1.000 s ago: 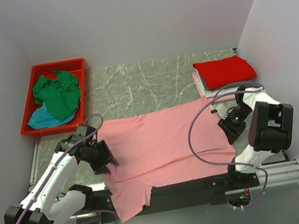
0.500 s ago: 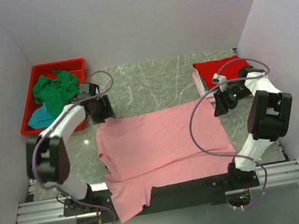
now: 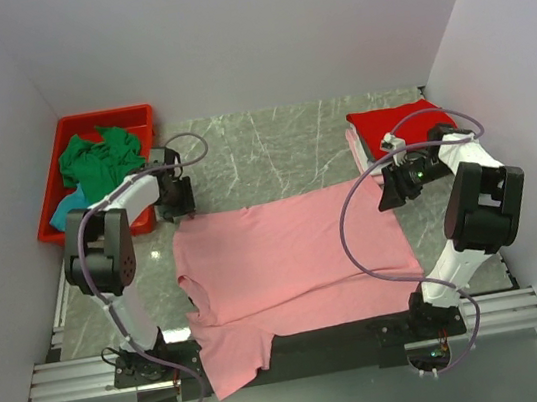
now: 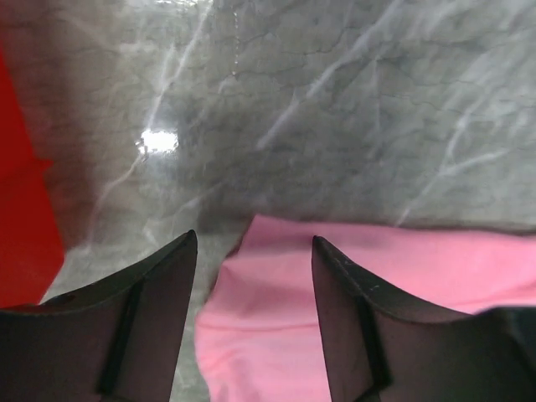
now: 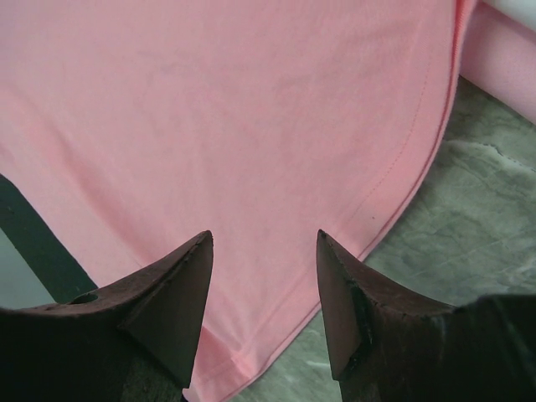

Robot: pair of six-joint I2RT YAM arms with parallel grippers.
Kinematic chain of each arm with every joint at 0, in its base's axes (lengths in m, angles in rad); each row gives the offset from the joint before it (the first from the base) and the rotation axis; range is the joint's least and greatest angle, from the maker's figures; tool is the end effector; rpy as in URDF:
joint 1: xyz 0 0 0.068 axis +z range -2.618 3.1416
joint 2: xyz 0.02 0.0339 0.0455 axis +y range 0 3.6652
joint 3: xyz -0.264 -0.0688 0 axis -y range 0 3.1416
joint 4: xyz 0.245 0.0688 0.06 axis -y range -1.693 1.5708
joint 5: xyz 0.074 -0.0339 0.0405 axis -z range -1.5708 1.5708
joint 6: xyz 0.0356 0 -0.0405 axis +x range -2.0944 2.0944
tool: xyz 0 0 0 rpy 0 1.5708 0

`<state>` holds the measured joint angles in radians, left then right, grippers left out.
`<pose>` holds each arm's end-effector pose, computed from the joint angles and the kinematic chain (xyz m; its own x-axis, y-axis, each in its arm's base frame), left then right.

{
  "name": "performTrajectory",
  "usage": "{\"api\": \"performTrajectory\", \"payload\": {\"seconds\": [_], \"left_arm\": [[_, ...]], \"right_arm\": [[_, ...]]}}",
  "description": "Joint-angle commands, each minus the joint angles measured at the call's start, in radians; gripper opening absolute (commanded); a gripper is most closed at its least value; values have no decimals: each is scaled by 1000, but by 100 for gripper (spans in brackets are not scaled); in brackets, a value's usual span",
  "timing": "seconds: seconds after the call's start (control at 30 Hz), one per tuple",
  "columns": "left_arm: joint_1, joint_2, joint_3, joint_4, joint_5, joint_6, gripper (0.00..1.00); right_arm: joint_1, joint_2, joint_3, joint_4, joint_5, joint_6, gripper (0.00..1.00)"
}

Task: Fold and stack the t-shirts
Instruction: Flatten the tshirt out

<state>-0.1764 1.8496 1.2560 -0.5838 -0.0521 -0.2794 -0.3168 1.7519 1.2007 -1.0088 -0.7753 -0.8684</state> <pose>0.3659 -0.0633 0.1788 -0.9169 -0.1163 -0.3817 -0.1012 0.9931 -0.0595 0.3012 -0.0725 0.1966 -0.7782 -0.3186 -0.5412 -0.5862 0.6777 0.4439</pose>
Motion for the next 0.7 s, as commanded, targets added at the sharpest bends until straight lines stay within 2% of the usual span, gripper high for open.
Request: {"api": "performTrajectory", "payload": {"seconds": [0.0, 0.07, 0.17, 0.2, 0.23, 0.3, 0.47, 0.67], "left_arm": [[6, 42, 48, -24, 58, 52, 61], [6, 46, 46, -28, 89, 54, 58], [8, 51, 40, -33, 149, 59, 47], [8, 54, 40, -34, 164, 57, 37], [8, 54, 42, -36, 184, 55, 32], [6, 50, 51, -37, 219, 49, 2], [5, -25, 117, -19, 201, 29, 0], [-66, -292, 102, -11, 285, 54, 0]], "right_arm": [[-4, -32, 2, 3, -55, 2, 59], [-4, -35, -1, 3, -55, -1, 60], [-4, -45, -9, 6, -42, -3, 60], [-4, -48, -9, 4, -42, -4, 60], [-4, -48, -9, 1, -42, -6, 60], [-4, -52, -6, -5, -47, -7, 60], [-4, -60, 2, -14, -50, -9, 60], [-4, -75, -3, -17, -41, -7, 60]]}}
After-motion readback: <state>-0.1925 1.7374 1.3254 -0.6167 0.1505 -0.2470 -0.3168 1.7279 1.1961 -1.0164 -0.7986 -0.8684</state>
